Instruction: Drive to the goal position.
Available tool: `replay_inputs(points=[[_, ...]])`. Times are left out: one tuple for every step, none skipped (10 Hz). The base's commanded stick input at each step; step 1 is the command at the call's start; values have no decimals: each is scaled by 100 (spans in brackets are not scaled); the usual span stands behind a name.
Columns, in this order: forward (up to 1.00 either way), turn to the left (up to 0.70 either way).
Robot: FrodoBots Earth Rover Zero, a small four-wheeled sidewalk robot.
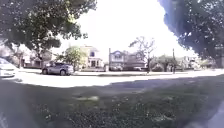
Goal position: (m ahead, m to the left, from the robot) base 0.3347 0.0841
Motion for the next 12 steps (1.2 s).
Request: replay_inputs(points=[[-8, -16], [-8, -16], [-8, -14], [-8, 0], [-8, 0], [-8, 0], [-8, 0], [-8, 1], [-8, 1], [-8, 1], [-8, 1], [-8, 0]])
